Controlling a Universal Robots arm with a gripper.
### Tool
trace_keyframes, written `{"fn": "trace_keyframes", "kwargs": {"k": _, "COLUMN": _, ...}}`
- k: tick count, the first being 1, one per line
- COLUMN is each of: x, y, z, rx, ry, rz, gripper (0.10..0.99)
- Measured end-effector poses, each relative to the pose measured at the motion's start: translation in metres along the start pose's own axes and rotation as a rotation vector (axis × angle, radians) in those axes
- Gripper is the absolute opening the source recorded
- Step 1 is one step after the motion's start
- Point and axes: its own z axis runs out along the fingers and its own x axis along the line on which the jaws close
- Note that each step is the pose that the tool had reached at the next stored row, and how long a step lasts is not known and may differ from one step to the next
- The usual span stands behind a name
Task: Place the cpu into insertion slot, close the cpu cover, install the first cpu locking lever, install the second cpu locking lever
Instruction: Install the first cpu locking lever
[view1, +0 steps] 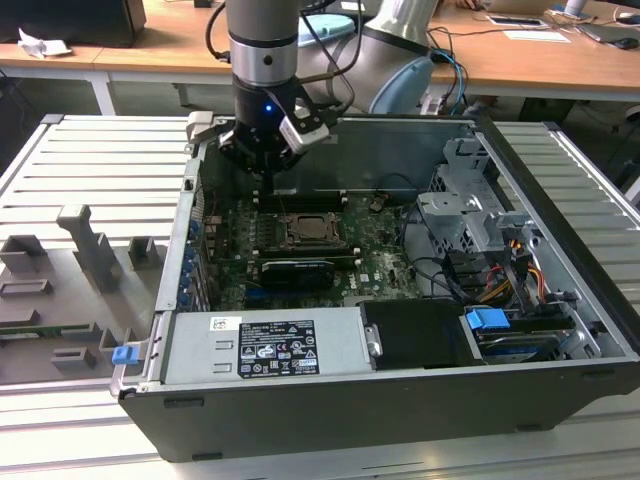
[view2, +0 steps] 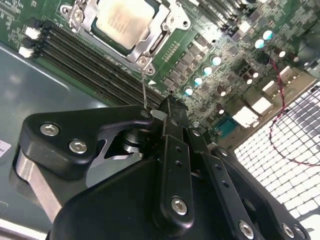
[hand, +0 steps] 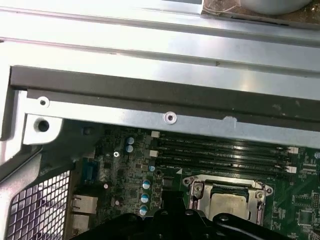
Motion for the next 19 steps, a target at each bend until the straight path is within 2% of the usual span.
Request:
{"fn": "trace_keyframes", "kwargs": {"k": 3, "x": -0.0038, "y": 0.0022, "z": 0.0015, "rx": 0.0, "ry": 0.0, "rz": 0.0, "gripper": 0.106}}
{"fn": "trace_keyframes", "kwargs": {"k": 8, "x": -0.018, "y": 0.0036, "z": 0.0033, "rx": 0.0, "ry": 0.0, "rz": 0.0, "gripper": 0.106}}
{"fn": "trace_keyframes", "kwargs": {"k": 10, "x": -0.0261, "y": 0.003, "z": 0.0039, "rx": 0.0, "ry": 0.0, "rz": 0.0, "gripper": 0.106}}
{"fn": "trace_keyframes", "kwargs": {"k": 12, "x": -0.04, "y": 0.0017, "z": 0.0056, "rx": 0.001, "ry": -0.0001, "rz": 0.002, "gripper": 0.106}}
{"fn": "trace_keyframes", "kwargs": {"k": 16, "x": -0.057, "y": -0.0004, "z": 0.0089, "rx": -0.001, "ry": -0.0003, "rz": 0.006, "gripper": 0.106}}
{"fn": "trace_keyframes", "kwargs": {"k": 17, "x": -0.0576, "y": -0.0005, "z": 0.009, "rx": -0.007, "ry": -0.0009, "rz": 0.008, "gripper": 0.106}}
{"fn": "trace_keyframes", "kwargs": {"k": 18, "x": -0.0579, "y": -0.0005, "z": 0.0093, "rx": -0.019, "ry": -0.0022, "rz": 0.01, "gripper": 0.106}}
{"fn": "trace_keyframes", "kwargs": {"k": 19, "x": -0.0583, "y": -0.0007, "z": 0.0098, "rx": -0.038, "ry": -0.0044, "rz": 0.015, "gripper": 0.106}}
